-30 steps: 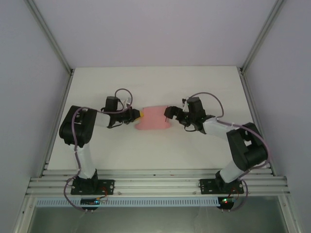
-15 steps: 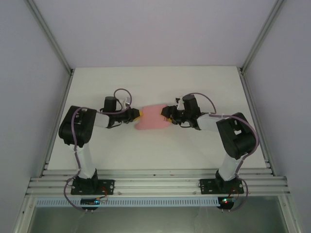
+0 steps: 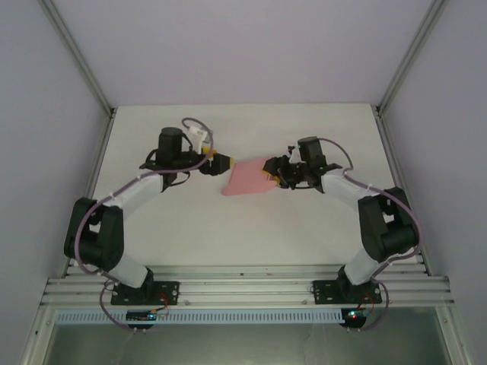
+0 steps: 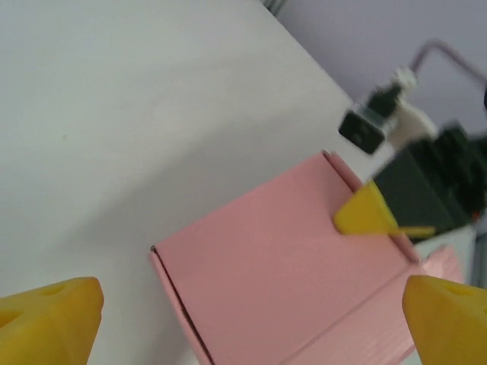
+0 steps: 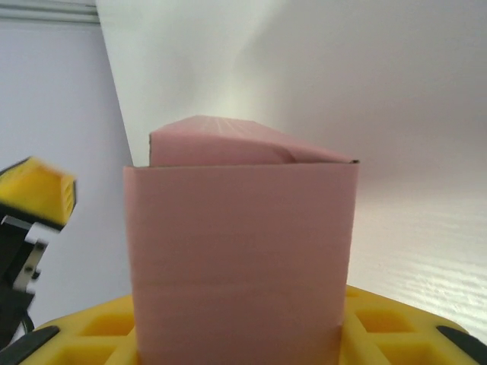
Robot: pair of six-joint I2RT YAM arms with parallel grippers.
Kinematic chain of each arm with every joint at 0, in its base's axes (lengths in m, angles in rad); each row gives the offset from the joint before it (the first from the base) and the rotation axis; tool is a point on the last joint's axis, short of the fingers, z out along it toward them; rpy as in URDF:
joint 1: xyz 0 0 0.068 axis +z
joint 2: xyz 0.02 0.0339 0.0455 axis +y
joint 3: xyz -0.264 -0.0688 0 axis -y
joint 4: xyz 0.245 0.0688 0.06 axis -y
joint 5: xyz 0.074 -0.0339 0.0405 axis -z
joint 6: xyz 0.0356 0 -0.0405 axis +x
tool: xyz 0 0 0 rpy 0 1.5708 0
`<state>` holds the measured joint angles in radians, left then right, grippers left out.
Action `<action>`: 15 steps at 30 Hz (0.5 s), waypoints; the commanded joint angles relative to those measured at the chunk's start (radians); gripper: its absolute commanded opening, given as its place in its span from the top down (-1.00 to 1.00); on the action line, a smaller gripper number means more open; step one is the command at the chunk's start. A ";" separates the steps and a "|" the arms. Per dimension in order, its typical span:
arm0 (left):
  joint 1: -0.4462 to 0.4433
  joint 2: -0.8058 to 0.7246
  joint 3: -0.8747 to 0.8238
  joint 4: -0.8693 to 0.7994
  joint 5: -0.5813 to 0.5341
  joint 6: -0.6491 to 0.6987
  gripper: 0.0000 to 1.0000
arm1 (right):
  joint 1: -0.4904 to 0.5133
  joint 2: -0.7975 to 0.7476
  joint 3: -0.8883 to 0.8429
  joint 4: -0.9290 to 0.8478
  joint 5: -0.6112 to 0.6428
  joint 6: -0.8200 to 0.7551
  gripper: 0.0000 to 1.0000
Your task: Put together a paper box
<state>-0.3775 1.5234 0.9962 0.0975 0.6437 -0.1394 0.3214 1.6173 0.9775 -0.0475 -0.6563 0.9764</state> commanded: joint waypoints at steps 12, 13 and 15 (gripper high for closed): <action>-0.349 -0.062 0.035 -0.277 -0.528 0.671 -0.99 | -0.166 0.096 0.148 -0.446 -0.462 0.156 0.10; -0.355 -0.057 0.034 -0.280 -0.535 0.690 -1.00 | -0.168 0.097 0.153 -0.470 -0.464 0.151 0.10; -0.369 -0.046 0.043 -0.292 -0.559 0.716 -1.00 | -0.170 0.096 0.155 -0.487 -0.467 0.154 0.09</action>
<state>-0.7265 1.4826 1.0325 -0.1635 0.1562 0.4824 0.1608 1.7115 1.0958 -0.4377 -1.0386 1.1049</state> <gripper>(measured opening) 0.995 0.453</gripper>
